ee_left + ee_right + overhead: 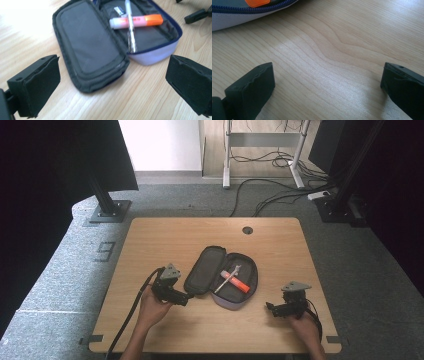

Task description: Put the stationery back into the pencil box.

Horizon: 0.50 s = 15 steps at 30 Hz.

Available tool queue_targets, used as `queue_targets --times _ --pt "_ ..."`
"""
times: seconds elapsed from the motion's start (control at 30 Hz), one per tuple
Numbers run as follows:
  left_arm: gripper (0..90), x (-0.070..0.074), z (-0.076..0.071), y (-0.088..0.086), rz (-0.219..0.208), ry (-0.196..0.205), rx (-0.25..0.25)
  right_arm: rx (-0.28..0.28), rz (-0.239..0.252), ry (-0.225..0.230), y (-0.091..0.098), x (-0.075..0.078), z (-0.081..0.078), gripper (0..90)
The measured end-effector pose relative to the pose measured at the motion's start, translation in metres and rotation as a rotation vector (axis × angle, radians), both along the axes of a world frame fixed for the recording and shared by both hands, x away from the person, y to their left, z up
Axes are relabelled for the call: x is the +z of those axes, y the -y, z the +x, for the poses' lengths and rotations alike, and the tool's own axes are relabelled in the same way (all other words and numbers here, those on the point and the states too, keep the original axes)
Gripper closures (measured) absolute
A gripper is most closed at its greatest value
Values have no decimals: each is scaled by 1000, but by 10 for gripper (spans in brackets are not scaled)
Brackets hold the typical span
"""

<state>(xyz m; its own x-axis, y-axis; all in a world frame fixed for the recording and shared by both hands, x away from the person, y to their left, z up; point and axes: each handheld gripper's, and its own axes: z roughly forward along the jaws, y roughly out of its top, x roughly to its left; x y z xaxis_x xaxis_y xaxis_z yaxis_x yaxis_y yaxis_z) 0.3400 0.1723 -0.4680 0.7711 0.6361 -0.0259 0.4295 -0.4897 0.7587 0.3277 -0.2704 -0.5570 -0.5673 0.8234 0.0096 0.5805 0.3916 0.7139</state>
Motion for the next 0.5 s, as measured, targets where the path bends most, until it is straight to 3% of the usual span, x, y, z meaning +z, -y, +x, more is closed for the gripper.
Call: queue_targets --times 0.5 --pt "0 -40 -16 -34 -2 -41 59 0 0 0 0 0 0 0"
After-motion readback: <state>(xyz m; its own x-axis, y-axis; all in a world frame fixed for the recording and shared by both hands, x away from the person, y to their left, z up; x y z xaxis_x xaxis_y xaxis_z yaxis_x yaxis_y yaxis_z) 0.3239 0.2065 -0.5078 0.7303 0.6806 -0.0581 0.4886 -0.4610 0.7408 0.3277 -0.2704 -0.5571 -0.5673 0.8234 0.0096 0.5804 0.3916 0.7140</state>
